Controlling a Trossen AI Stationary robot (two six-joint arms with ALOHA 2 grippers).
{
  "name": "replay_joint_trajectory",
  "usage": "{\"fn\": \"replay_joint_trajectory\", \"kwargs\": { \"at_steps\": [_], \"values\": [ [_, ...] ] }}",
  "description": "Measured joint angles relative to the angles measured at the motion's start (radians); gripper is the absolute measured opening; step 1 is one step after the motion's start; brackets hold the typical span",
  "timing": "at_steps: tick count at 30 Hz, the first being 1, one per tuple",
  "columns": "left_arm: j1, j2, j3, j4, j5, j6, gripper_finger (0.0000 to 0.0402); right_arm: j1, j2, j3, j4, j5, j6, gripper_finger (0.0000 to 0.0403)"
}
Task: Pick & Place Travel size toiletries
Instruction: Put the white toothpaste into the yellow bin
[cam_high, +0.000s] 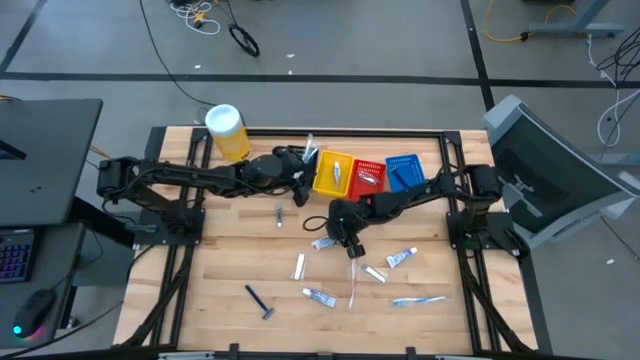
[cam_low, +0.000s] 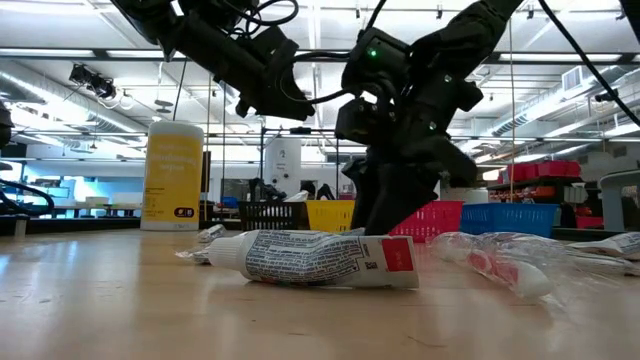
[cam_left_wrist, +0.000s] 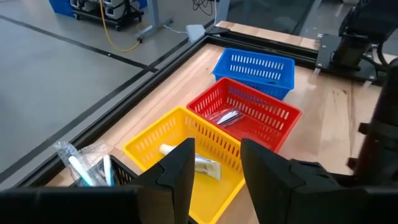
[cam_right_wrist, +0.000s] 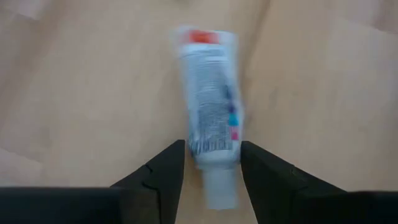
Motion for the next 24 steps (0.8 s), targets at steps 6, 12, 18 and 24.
{"fn": "replay_joint_trajectory", "kwargs": {
  "at_steps": [6,12,18,24],
  "values": [
    [0.0,0.0,0.0,0.0,-0.001,0.006,0.0135,0.022,0.0,-0.008,-0.005,0.016,0.018,0.0165],
    [0.0,0.0,0.0,0.0,-0.002,0.006,0.0135,0.025,-0.003,-0.035,0.016,0.029,0.035,0.0143],
    [0.0,0.0,0.0,0.0,-0.003,-0.002,0.0135,0.025,-0.005,-0.051,0.056,0.025,0.056,0.0097],
    [0.0,0.0,0.0,-0.014,0.113,-0.034,0.0135,0.03,-0.005,-0.051,0.049,0.029,0.066,0.0088]
  ]
}}
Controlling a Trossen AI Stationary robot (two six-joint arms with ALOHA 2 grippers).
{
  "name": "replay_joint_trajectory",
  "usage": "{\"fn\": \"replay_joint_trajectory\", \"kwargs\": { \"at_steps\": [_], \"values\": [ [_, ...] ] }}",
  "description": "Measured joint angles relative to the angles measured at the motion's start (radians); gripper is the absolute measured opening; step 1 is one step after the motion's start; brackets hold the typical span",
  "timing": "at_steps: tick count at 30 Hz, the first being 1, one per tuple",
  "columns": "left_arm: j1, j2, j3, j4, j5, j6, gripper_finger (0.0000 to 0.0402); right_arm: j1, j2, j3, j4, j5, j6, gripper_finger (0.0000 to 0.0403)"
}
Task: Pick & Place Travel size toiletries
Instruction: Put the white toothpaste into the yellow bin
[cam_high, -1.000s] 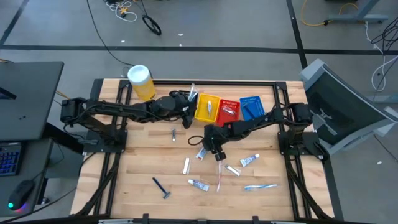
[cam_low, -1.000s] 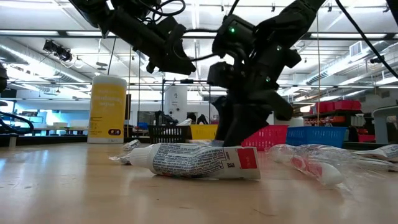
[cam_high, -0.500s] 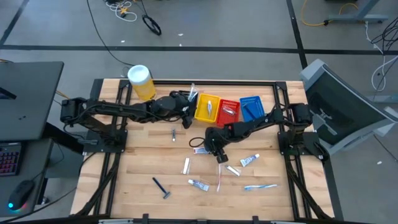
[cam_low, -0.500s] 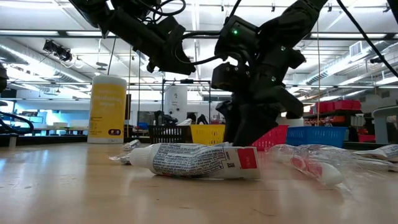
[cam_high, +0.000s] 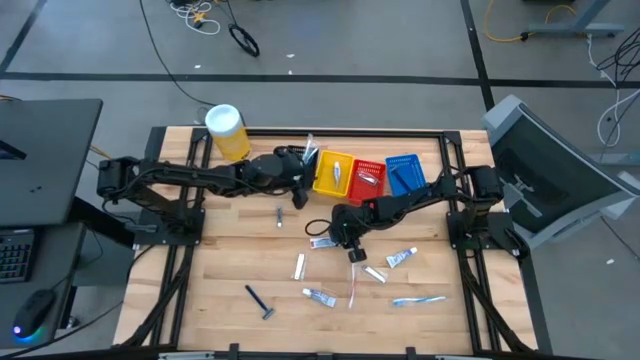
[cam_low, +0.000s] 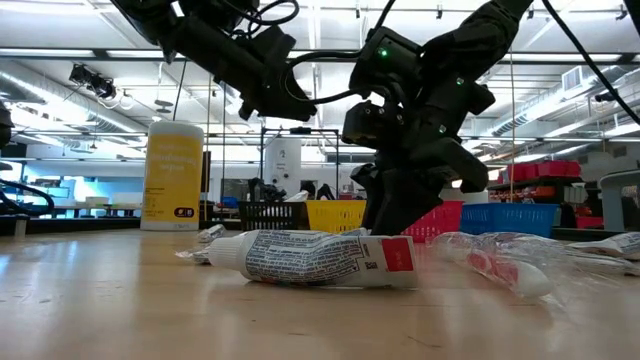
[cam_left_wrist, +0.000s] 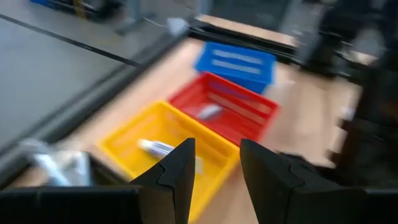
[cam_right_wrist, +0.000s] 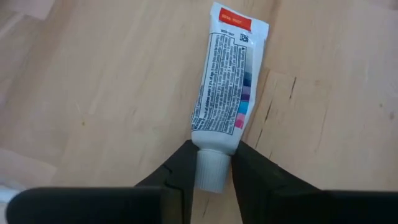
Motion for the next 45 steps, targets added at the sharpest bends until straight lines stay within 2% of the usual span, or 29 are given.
{"fn": "replay_joint_trajectory", "kwargs": {
  "at_steps": [4,7,11,14,18,21,26,29,31,34,38,45],
  "values": [
    [-0.009,0.0,0.0,-0.042,0.188,-0.046,0.0135,0.001,-0.007,-0.001,0.0,0.011,0.024,0.0086],
    [-0.026,0.0,0.0,-0.09,0.286,-0.053,0.0135,0.003,-0.042,-0.006,-0.022,0.087,0.025,0.0085],
    [-0.059,0.0,0.0,-0.117,0.304,-0.047,0.0135,0.004,-0.119,-0.004,-0.032,0.198,0.023,0.0084],
    [-0.082,0.0,0.0,-0.116,0.302,0.018,0.0135,0.004,-0.194,-0.004,-0.084,0.212,0.021,0.0084],
    [-0.115,0.003,-0.001,-0.104,0.235,0.115,0.0139,-0.011,-0.307,-0.003,-0.191,0.221,0.05,0.0085],
    [-0.144,0.017,-0.002,-0.101,0.172,0.213,0.0147,-0.036,-0.364,-0.003,-0.226,0.245,0.135,0.0086],
    [-0.189,0.065,-0.001,-0.05,0.06,0.446,0.0172,-0.079,-0.38,-0.003,-0.232,0.139,0.323,0.0087],
    [-0.214,0.082,-0.001,-0.02,-0.033,0.572,0.0186,-0.09,-0.375,-0.003,-0.233,0.069,0.364,0.0088],
    [-0.226,0.089,0.0,0.002,-0.034,0.622,0.0192,-0.09,-0.374,-0.003,-0.237,0.053,0.376,0.0089],
    [-0.24,0.095,-0.001,-0.008,-0.016,0.666,0.0194,-0.09,-0.374,-0.003,-0.216,0.046,0.388,0.0089],
    [-0.248,0.11,-0.001,0.001,-0.054,0.691,0.0186,-0.09,-0.374,-0.003,-0.172,0.025,0.386,0.0089],
    [-0.247,0.109,-0.001,0.034,-0.131,0.691,0.0147,-0.09,-0.374,-0.003,-0.14,0.025,0.388,0.0089]
  ]
}}
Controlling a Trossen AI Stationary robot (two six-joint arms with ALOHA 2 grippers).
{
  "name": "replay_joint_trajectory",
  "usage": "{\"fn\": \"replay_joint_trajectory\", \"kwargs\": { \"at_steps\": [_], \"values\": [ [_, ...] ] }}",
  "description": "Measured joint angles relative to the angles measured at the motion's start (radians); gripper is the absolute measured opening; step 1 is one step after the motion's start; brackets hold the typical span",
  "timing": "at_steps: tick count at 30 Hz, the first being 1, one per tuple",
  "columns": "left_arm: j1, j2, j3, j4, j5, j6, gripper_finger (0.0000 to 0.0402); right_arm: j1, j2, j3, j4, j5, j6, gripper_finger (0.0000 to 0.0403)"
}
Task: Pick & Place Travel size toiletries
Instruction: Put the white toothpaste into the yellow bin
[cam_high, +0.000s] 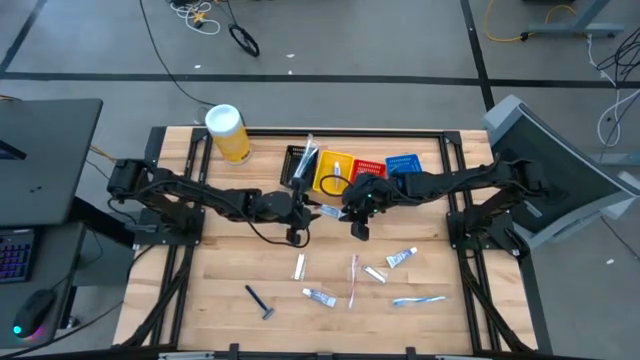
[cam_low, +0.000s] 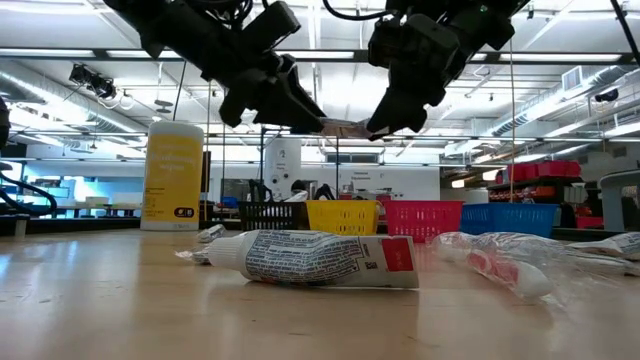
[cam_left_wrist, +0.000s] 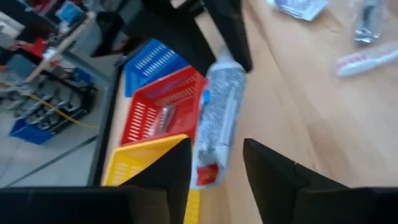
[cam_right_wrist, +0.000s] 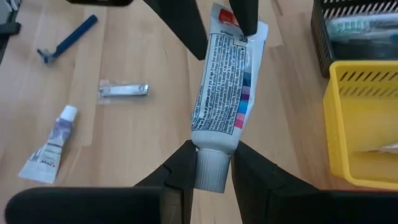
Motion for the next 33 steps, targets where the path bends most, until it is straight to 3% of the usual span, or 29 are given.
{"fn": "replay_joint_trajectory", "kwargs": {
  "at_steps": [13,26,33],
  "values": [
    [0.001,0.0,0.0,0.018,-0.017,0.004,0.0021,-0.013,0.0,0.0,0.036,-0.042,0.043,0.009],
    [0.001,0.0,0.0,0.021,-0.012,0.0,0.002,-0.039,0.0,0.0,0.04,-0.048,0.049,0.0144],
    [0.005,0.0,0.0,0.012,-0.021,-0.044,0.0017,-0.048,0.0,0.001,-0.047,0.052,-0.027,0.0151]
  ]
}}
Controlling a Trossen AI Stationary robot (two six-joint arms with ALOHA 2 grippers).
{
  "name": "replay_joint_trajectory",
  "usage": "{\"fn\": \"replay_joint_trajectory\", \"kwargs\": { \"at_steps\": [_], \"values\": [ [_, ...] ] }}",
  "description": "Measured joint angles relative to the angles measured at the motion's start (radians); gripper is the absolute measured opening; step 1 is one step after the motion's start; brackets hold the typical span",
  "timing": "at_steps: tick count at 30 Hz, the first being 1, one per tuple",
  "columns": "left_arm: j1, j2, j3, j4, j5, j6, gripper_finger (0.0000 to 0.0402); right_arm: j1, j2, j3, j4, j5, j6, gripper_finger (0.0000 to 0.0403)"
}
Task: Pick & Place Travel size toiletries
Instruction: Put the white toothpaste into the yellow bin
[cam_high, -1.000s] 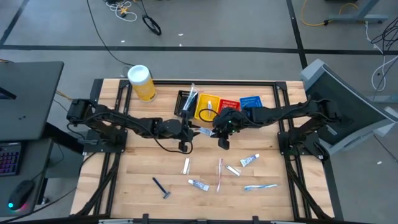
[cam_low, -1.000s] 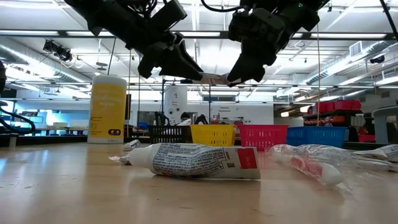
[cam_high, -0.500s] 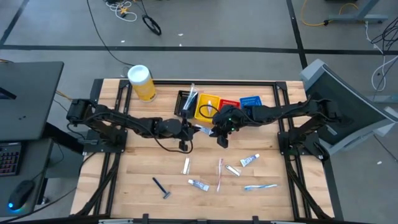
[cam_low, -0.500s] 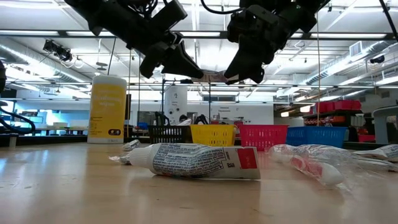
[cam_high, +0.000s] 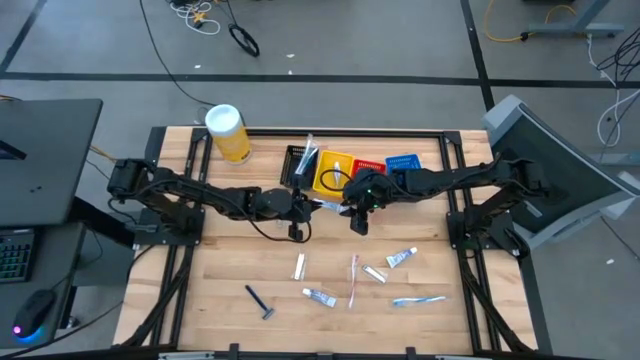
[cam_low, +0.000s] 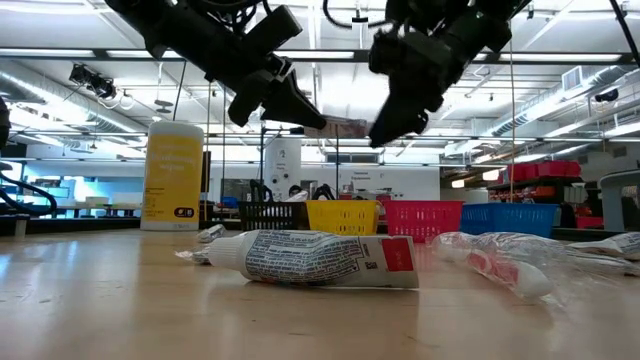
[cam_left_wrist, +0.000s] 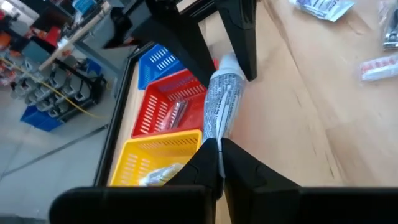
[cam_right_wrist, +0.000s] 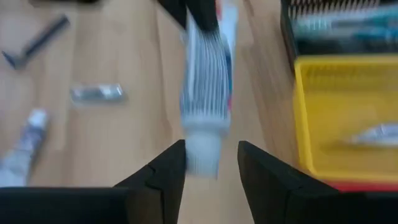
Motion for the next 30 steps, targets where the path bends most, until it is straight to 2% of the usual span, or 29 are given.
{"fn": "replay_joint_trajectory", "kwargs": {
  "at_steps": [6,10,13,19,21,25,30],
  "values": [
    [0.02,0.0,0.001,-0.096,-0.045,-0.129,0.0015,-0.008,0.0,0.0,-0.236,0.006,0.023,0.0151],
    [0.069,0.0,0.001,-0.065,-0.062,-0.251,0.0014,-0.008,0.0,-0.001,-0.318,0.005,0.064,0.0152],
    [0.124,-0.001,0.001,-0.006,-0.054,-0.426,0.0014,-0.008,0.0,-0.001,-0.304,0.004,0.07,0.0152],
    [0.258,0.019,0.002,0.018,0.026,-0.881,0.0015,-0.008,0.0,-0.001,-0.235,0.004,0.066,0.0152],
    [0.286,0.047,0.0,0.027,0.057,-0.926,0.0015,-0.007,0.0,-0.001,-0.222,0.004,0.044,0.0152],
    [0.292,0.135,0.004,0.163,0.064,-0.937,0.0015,-0.007,0.0,-0.001,-0.203,0.004,0.014,0.0152],
    [0.292,0.235,0.078,0.162,0.071,-0.939,0.0015,-0.007,0.0,-0.001,-0.194,0.004,0.0,0.0152]
  ]
}}
